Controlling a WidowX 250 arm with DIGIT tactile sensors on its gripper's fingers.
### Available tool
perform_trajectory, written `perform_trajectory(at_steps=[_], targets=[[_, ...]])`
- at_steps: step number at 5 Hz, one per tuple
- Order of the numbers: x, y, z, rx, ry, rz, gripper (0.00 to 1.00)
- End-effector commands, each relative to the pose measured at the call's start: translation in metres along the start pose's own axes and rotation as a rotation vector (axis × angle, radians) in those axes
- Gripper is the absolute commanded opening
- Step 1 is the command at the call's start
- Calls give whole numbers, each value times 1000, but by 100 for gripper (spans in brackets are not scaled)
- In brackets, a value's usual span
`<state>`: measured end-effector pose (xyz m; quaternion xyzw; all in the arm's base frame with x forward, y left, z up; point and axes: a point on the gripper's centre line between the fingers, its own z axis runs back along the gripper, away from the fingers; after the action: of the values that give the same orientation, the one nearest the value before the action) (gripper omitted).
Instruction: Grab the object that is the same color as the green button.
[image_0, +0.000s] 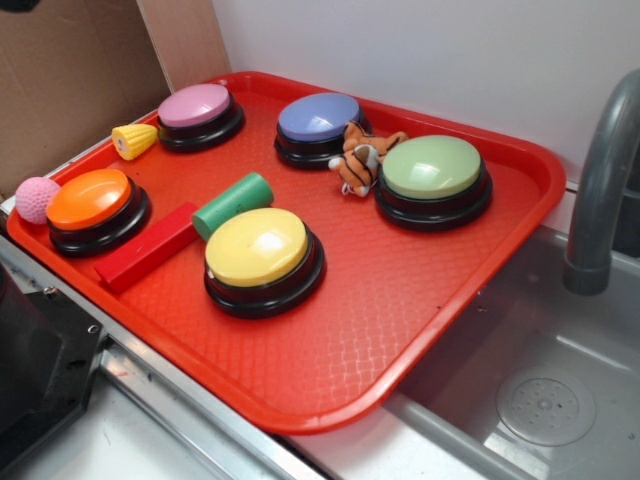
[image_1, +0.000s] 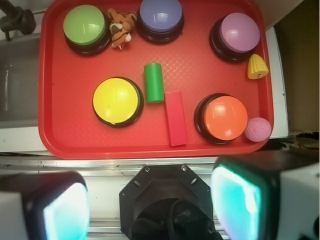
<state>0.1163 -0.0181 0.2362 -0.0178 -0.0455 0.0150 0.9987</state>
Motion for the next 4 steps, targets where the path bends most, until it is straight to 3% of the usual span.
perform_trajectory(at_steps=[1, 4], targets=[[0, 0, 0, 0, 0, 0, 100], [52, 12, -46, 73, 16, 118, 100]])
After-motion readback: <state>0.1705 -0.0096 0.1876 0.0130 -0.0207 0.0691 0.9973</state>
